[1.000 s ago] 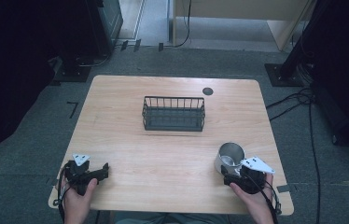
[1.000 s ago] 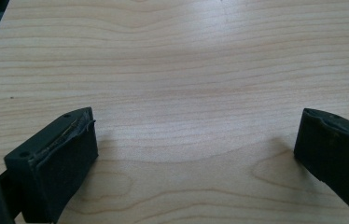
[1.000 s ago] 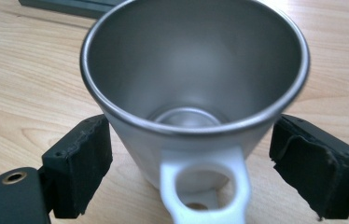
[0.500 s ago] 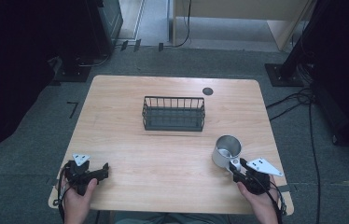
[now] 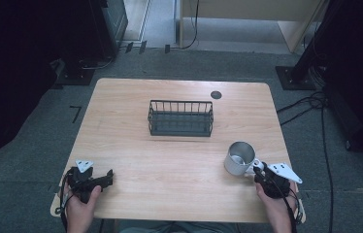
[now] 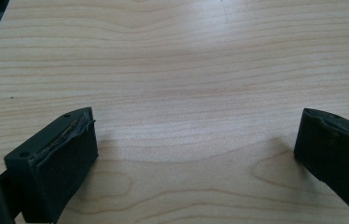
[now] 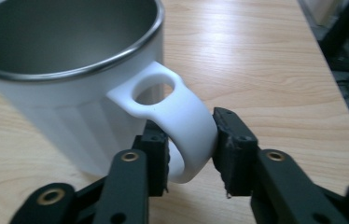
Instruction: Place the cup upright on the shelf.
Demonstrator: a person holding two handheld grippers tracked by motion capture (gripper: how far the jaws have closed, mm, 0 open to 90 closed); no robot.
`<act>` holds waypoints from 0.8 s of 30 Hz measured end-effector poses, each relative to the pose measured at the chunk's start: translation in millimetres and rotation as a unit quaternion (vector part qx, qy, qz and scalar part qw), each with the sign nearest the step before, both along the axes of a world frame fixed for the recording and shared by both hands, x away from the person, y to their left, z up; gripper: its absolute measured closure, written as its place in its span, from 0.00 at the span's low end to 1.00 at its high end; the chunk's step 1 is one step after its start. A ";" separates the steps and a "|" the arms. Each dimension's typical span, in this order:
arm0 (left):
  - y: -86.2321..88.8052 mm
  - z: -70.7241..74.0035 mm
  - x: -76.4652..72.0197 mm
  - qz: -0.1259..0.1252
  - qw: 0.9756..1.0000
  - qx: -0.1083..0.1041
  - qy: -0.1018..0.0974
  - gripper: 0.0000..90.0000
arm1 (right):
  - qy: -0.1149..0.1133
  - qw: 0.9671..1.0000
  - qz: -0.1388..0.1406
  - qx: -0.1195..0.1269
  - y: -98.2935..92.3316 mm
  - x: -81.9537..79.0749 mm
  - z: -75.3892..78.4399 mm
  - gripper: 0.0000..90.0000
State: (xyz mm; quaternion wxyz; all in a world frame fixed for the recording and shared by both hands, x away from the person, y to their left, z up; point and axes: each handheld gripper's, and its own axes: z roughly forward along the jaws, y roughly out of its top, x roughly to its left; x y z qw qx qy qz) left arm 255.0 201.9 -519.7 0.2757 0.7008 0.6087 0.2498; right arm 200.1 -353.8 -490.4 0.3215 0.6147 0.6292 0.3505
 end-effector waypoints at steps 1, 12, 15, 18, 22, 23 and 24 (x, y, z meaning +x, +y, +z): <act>0.0 0.0 0.0 0.000 1.000 0.000 0.000 0.00 | -0.003 1.000 -0.005 -0.004 0.2 1.2 -0.5 0.78; 0.0 0.0 0.0 0.000 1.000 0.000 0.000 0.00 | -0.045 0.998 -0.029 -0.044 -1.3 12.5 -2.4 0.88; 0.0 0.0 0.0 0.000 1.000 0.000 0.000 0.00 | -0.059 0.997 -0.032 -0.049 -1.8 13.2 1.4 0.91; 0.0 0.0 0.0 0.000 1.000 0.000 0.000 0.00 | -0.057 0.997 -0.015 -0.049 0.1 14.9 2.7 0.92; 0.0 0.0 0.0 0.000 1.000 0.000 0.000 0.00 | -0.063 0.996 -0.007 -0.060 4.8 16.9 6.2 0.92; 0.0 0.0 0.0 0.000 1.000 0.000 0.000 0.00 | -0.064 0.996 -0.003 -0.063 6.1 18.0 7.7 0.92; 0.0 0.0 0.0 0.000 1.000 0.000 0.000 0.00 | -0.066 0.996 0.002 -0.063 7.2 19.1 9.3 0.92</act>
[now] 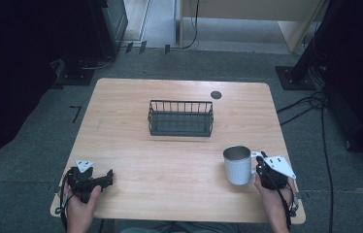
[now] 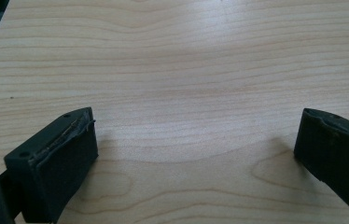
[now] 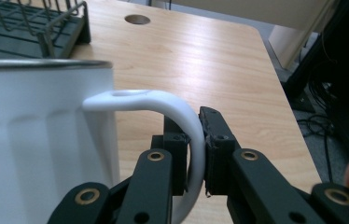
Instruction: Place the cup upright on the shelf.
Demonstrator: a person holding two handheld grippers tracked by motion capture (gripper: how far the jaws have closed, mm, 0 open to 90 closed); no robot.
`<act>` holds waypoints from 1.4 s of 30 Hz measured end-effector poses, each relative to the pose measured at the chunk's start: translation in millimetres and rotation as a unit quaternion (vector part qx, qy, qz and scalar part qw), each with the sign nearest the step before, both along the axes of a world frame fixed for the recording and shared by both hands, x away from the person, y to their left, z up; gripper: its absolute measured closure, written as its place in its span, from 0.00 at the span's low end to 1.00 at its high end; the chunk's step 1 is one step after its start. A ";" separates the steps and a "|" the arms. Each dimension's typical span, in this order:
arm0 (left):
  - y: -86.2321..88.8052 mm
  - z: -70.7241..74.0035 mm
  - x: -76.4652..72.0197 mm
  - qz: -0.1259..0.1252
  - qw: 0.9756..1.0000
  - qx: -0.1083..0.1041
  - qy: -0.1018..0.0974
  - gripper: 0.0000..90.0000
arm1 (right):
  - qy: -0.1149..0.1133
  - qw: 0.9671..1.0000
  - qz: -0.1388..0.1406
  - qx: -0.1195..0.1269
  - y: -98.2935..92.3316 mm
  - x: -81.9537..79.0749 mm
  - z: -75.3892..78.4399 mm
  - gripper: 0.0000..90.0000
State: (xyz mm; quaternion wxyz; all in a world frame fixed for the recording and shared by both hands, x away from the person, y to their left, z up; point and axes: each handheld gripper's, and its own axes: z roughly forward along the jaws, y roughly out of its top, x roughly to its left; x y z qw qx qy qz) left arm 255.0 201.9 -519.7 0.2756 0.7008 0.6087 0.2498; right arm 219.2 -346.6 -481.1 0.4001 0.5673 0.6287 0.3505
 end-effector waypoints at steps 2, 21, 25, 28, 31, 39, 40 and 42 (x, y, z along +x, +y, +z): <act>0.0 0.0 0.0 0.000 1.000 0.000 0.000 0.00 | -0.004 1.000 0.005 0.001 2.7 2.1 3.1 0.92; 0.0 0.0 0.0 0.000 1.000 0.000 0.000 0.00 | -0.032 0.998 0.039 0.025 50.1 51.5 44.3 0.91; 0.0 0.0 0.0 0.000 1.000 0.000 0.000 0.00 | -0.038 0.998 0.047 0.035 61.6 61.7 55.5 0.91; 0.0 0.0 0.0 0.000 1.000 0.000 0.000 0.00 | -0.045 0.997 0.054 0.035 70.4 69.1 64.2 0.91; 0.0 0.0 0.0 0.000 1.000 0.000 0.000 0.00 | -0.048 0.997 0.058 0.035 78.3 76.7 71.7 0.91; 0.1 0.0 -0.1 0.000 1.000 0.001 0.000 0.00 | -0.056 0.996 0.066 0.031 97.5 98.3 86.7 0.92; 0.1 -0.1 0.0 0.000 1.000 0.000 0.000 0.00 | -0.056 0.996 0.066 0.030 99.8 101.0 88.2 0.92; 0.0 0.0 0.0 0.000 1.000 0.000 0.000 0.00 | -0.055 0.996 0.067 0.029 104.5 106.9 90.4 0.92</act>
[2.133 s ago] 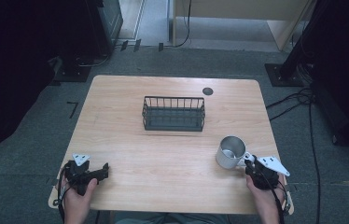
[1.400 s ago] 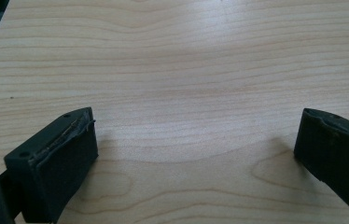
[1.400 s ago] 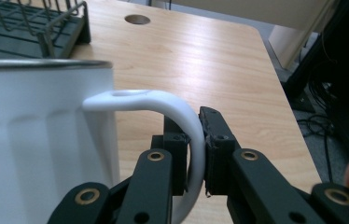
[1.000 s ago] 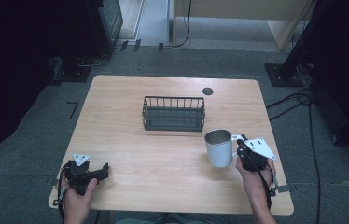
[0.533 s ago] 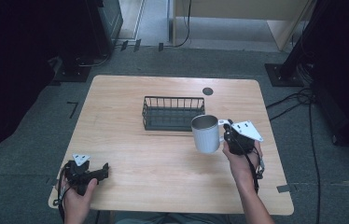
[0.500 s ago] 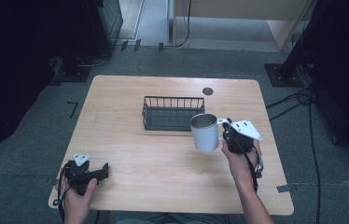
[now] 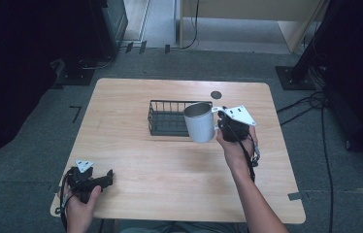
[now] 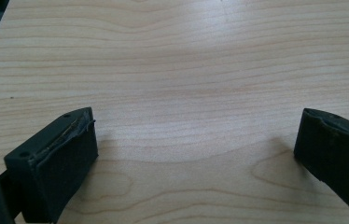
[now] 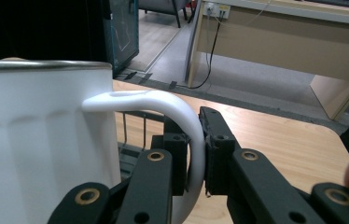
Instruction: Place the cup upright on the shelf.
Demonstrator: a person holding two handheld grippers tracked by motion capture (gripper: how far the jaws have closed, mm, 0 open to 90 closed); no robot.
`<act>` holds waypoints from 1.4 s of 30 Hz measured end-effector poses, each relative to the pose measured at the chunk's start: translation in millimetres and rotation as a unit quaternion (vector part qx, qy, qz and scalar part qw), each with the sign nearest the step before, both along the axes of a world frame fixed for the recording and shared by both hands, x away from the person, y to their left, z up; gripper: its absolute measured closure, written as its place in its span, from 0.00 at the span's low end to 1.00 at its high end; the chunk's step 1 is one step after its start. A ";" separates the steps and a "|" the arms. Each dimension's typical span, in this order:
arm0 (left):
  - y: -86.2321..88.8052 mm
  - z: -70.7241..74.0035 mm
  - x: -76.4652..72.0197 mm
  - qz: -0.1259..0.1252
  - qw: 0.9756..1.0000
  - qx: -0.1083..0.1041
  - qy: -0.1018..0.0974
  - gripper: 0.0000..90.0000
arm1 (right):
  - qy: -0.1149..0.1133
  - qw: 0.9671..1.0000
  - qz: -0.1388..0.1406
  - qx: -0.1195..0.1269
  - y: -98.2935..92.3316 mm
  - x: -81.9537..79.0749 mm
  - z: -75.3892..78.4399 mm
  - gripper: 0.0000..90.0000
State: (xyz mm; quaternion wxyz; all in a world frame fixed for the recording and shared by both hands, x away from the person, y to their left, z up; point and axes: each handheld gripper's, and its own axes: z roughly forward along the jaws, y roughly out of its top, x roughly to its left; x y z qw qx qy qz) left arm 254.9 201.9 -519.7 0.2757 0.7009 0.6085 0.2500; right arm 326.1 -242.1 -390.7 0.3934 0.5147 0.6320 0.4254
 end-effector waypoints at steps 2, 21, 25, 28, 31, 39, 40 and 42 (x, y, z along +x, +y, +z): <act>0.0 0.0 0.0 0.000 1.000 0.000 0.000 0.00 | 0.001 1.000 0.000 0.001 4.6 5.8 1.6 0.92; 0.0 0.0 0.0 0.000 1.000 0.000 0.000 0.00 | -0.001 1.000 -0.005 0.008 37.7 54.4 7.1 0.91; 0.0 0.0 0.0 0.000 1.000 0.000 0.000 0.00 | 0.004 1.000 -0.009 0.014 44.5 64.2 3.3 0.91; 0.0 0.1 0.0 0.000 1.000 0.000 0.000 0.00 | 0.006 1.000 -0.014 0.008 50.3 71.8 -0.7 0.91; 0.0 0.0 0.0 0.000 1.000 0.000 0.000 0.00 | 0.009 1.000 -0.024 0.008 54.7 79.7 -5.5 0.91; 0.1 0.1 0.0 0.000 1.000 0.001 0.001 0.00 | 0.010 0.998 -0.063 0.011 62.8 93.0 -23.0 0.91; 0.1 0.1 0.0 -0.001 1.000 0.001 0.000 0.00 | 0.008 0.998 -0.067 0.012 63.3 93.0 -25.1 0.91; 0.2 0.2 0.0 -0.001 1.000 0.001 0.001 0.00 | 0.006 0.997 -0.076 0.009 64.1 93.0 -28.6 0.91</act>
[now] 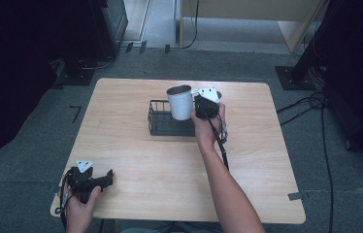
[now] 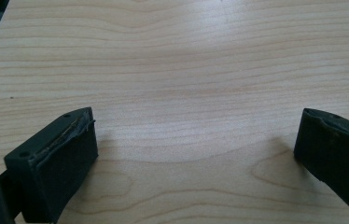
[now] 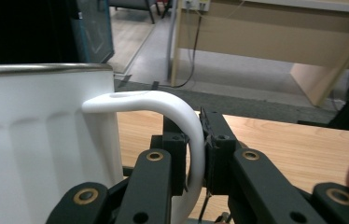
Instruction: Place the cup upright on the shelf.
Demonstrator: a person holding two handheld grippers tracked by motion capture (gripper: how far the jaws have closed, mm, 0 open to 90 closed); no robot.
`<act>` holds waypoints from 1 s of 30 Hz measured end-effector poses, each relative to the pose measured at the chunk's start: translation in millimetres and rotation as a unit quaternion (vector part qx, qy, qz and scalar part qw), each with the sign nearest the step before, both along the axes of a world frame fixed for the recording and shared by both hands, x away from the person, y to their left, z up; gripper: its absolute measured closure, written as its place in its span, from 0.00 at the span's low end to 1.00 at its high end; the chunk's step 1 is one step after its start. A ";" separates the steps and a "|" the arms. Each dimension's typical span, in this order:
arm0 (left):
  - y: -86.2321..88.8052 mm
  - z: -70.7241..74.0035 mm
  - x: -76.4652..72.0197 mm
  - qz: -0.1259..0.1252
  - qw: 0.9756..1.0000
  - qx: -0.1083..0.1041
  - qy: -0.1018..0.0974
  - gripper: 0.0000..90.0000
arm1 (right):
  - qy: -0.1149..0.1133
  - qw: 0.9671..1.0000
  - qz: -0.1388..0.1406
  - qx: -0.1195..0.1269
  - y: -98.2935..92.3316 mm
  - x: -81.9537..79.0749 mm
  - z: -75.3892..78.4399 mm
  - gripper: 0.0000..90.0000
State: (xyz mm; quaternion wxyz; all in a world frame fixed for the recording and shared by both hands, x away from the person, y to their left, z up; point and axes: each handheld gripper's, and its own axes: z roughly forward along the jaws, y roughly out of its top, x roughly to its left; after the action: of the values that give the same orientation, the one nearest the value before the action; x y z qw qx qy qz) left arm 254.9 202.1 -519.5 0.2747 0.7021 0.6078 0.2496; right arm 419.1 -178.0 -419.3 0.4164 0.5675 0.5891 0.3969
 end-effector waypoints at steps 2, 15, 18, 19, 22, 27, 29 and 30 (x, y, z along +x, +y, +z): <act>0.0 0.0 0.0 0.000 1.000 0.000 0.000 0.00 | -0.003 1.000 -0.003 -0.002 0.8 -0.4 -4.2 0.91; -0.1 0.0 0.0 0.000 1.000 0.000 0.000 0.00 | -0.025 0.998 0.051 0.005 -11.4 -15.9 -12.6 0.88; -0.1 -0.1 0.0 0.000 1.000 0.000 0.000 0.00 | -0.032 0.998 0.060 -0.003 -13.2 -17.7 -14.4 0.88; -0.1 0.0 0.0 0.000 1.000 0.000 0.000 0.00 | -0.032 0.998 0.062 -0.005 -13.9 -17.8 -15.1 0.88; -0.1 0.0 0.0 0.000 1.000 0.000 0.000 0.00 | -0.041 0.997 0.069 -0.007 -15.0 -17.1 -16.6 0.89; -0.1 0.0 0.0 0.000 1.000 0.000 0.000 0.00 | -0.056 0.994 0.077 -0.046 -9.4 -16.1 -20.1 0.90; -0.2 -0.1 0.1 0.001 1.000 0.000 -0.001 0.00 | -0.046 0.996 0.077 -0.027 -11.4 -15.8 -20.4 0.90; -0.1 -0.1 0.1 0.001 1.000 0.000 -0.001 0.00 | -0.039 0.996 0.077 -0.020 -12.1 -16.3 -20.4 0.90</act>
State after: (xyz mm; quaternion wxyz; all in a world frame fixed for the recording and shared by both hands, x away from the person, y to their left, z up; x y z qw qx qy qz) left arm 255.0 201.9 -519.6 0.2752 0.7014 0.6082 0.2500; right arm 402.9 -190.1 -439.7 0.4188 0.4961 0.6218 0.4380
